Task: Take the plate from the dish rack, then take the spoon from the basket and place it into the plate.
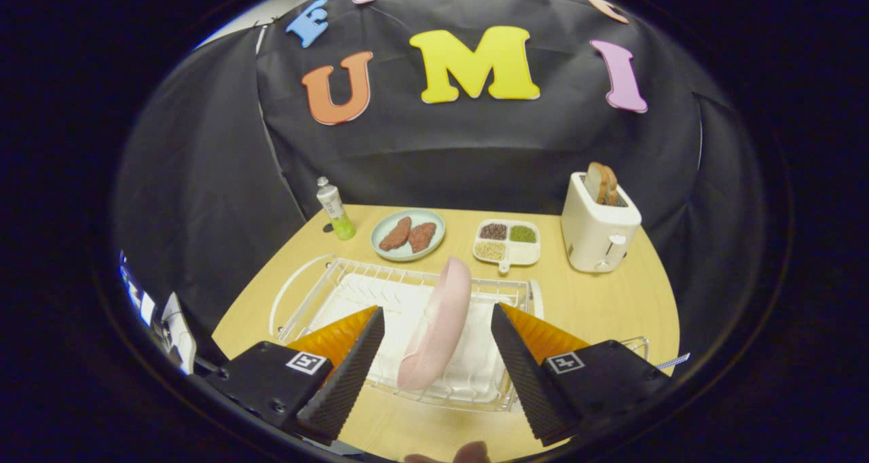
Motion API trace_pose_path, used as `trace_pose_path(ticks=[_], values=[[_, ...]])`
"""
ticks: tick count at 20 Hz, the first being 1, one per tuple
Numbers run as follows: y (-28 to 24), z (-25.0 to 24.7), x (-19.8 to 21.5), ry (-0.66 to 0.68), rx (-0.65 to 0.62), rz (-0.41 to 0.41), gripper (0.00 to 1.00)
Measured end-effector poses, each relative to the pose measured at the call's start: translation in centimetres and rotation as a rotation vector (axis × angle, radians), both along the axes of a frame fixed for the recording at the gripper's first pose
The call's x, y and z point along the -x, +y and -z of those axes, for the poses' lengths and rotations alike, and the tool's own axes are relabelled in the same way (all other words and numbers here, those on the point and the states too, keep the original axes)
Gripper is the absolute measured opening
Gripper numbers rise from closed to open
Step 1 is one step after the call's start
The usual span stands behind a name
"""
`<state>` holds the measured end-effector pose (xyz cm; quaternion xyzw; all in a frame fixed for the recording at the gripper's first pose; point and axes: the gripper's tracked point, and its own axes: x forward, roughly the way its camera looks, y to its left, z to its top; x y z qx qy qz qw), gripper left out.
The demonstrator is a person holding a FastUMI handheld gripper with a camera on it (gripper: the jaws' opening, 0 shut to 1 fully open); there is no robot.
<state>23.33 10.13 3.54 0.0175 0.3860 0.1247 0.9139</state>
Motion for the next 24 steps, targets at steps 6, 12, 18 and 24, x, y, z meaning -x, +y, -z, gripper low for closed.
trace_pose_path(ticks=[6,12,18,24], values=[[0.6,3.2,-3.3,0.145,0.024,0.06,0.97],[1.1,5.0,-3.8,0.233,0.05,0.118,0.78],[1.0,6.3,-3.5,0.309,0.076,0.194,0.47],[0.3,3.8,-3.3,0.292,0.158,0.27,0.36]])
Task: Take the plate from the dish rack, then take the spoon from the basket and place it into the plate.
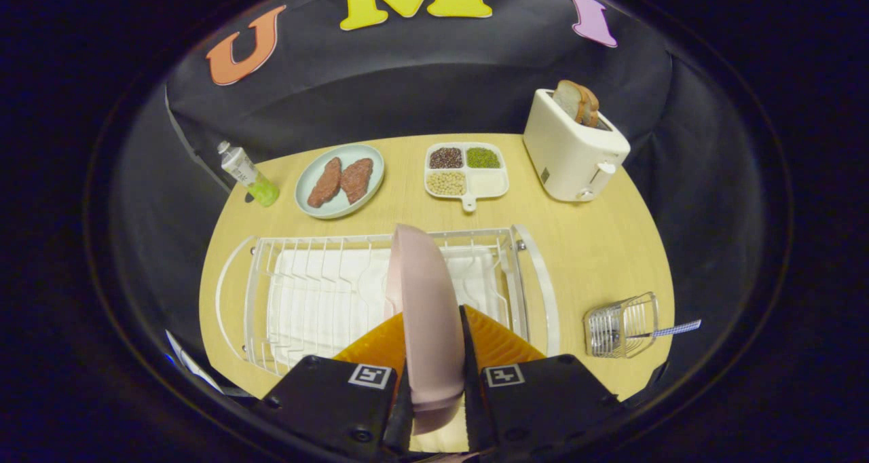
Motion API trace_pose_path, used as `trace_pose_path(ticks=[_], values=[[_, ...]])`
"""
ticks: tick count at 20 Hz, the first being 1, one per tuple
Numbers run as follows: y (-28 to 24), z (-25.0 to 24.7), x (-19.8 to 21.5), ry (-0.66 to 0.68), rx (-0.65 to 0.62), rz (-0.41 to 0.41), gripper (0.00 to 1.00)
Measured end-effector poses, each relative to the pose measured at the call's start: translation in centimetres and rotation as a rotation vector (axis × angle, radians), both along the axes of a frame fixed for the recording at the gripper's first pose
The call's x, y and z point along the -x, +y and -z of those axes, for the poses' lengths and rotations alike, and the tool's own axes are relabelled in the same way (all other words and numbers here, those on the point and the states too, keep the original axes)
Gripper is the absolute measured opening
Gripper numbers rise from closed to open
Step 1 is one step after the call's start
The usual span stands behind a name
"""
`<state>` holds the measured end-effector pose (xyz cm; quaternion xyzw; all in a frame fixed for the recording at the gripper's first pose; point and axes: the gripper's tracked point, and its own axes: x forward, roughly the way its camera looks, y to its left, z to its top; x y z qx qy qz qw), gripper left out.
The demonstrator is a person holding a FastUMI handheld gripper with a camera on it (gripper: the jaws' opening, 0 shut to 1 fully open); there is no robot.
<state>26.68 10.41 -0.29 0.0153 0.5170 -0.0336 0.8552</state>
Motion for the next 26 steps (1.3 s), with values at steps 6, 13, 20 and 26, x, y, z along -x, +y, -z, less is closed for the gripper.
trace_pose_path(ticks=[6,13,20,26], values=[[-1.0,-2.1,0.4,-0.003,0.127,-0.019,0.36],[-0.4,-5.6,4.9,-0.076,0.002,-0.106,0.31],[-3.4,-2.5,15.0,-0.121,-0.215,-0.113,0.31],[-6.4,4.9,21.4,-0.087,-0.372,-0.017,0.31]])
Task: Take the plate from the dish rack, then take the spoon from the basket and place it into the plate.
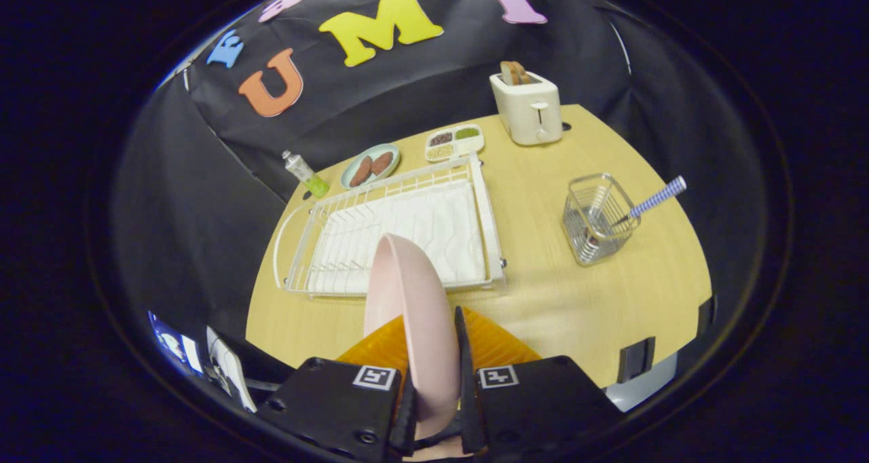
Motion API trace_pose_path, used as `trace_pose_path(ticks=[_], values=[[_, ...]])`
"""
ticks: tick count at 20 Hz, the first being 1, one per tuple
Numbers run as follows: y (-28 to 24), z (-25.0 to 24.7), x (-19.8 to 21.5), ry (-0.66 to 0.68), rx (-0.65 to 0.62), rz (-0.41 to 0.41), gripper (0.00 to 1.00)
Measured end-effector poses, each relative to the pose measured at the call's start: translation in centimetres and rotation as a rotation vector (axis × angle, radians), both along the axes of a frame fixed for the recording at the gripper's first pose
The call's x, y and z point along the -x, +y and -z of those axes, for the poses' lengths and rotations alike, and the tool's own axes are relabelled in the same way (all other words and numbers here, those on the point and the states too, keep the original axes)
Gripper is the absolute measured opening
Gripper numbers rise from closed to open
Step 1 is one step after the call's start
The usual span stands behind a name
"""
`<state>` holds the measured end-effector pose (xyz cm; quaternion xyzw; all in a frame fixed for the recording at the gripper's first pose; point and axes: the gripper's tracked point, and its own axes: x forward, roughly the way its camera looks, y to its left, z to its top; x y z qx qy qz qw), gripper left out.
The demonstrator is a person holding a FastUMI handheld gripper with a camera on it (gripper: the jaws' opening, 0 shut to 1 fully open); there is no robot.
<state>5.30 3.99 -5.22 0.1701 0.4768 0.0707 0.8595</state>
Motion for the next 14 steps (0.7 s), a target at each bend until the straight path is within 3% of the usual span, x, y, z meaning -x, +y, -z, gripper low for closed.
trace_pose_path(ticks=[5,14], values=[[0.0,7.6,2.7,0.13,-0.138,0.033,0.31],[-0.3,8.8,0.5,0.133,-0.259,0.073,0.33]])
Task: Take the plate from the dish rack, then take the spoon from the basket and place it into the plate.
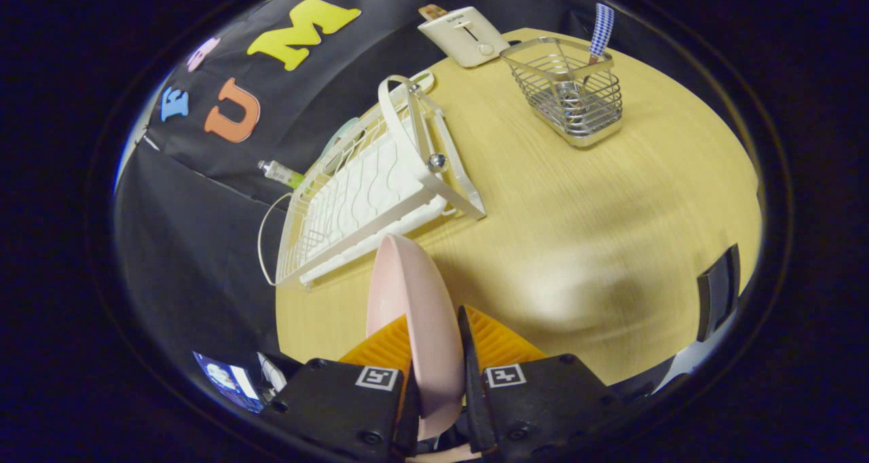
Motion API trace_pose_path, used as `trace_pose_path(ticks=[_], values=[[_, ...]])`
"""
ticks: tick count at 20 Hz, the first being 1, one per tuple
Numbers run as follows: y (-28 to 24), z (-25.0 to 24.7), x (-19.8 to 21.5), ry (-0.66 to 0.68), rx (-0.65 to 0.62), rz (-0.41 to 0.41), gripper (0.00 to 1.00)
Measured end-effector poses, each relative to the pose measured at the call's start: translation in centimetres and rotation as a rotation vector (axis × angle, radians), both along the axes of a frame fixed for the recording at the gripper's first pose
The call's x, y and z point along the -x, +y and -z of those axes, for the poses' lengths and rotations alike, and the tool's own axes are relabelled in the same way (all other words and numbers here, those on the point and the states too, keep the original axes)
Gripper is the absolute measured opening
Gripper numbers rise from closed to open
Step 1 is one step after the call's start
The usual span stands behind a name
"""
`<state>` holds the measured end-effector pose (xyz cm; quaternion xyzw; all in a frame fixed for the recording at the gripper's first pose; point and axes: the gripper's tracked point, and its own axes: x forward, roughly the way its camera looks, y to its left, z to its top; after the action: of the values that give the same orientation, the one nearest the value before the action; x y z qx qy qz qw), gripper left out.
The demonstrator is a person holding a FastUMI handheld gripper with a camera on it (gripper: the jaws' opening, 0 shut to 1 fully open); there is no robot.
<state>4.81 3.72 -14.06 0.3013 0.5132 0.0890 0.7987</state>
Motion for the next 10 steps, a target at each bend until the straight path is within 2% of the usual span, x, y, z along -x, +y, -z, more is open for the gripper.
trace_pose_path(ticks=[7,10], values=[[-1.6,-0.7,-1.0,-0.046,0.006,0.02,0.47],[-2.6,-1.5,-0.7,-0.118,0.079,-0.006,0.54]])
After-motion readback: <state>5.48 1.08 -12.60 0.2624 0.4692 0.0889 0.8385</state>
